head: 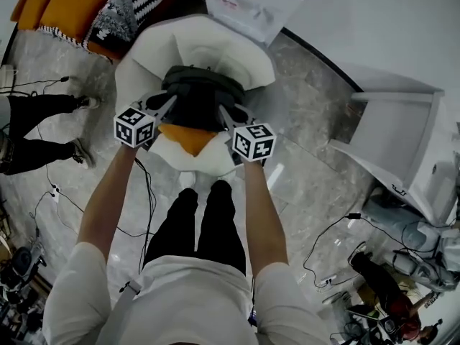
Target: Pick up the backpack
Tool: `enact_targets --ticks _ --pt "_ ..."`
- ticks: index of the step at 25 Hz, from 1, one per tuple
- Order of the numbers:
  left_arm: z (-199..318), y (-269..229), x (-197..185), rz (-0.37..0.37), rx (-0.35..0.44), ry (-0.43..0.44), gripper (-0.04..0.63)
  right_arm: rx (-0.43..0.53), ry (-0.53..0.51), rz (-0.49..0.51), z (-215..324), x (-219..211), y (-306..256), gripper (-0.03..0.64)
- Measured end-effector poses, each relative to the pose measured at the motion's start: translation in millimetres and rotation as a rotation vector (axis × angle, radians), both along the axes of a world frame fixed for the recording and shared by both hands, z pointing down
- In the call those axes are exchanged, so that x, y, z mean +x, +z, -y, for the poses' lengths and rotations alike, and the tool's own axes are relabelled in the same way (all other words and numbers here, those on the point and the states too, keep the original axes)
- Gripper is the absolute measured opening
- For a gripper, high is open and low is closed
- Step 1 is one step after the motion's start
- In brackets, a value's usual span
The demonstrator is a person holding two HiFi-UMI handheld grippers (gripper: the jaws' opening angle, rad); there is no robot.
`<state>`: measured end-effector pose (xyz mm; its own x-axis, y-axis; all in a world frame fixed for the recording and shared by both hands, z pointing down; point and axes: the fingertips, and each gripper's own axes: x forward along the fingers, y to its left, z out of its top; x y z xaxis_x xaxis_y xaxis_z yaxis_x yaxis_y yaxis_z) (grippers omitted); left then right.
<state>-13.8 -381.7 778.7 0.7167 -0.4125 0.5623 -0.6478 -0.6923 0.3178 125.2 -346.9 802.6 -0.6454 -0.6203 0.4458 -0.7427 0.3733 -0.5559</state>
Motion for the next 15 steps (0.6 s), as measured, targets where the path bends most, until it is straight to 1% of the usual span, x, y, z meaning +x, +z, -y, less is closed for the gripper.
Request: enact_targets --ticks 5,10,15 --pt "-15 -17 -15 0.0 -0.009 -0.028 0.031 0.001 -0.029 -0.01 -7 -11 -17 0.047" --pt "-28 -36 -26 -0.015 -0.009 -0.056 0.031 0.01 -0.05 -0.019 -13 -19 -39 0.047" --pt "-43 -66 -34 -0.039 -0.002 -0.076 0.031 0.027 -0.064 -0.033 -23 -25 -72 0.048"
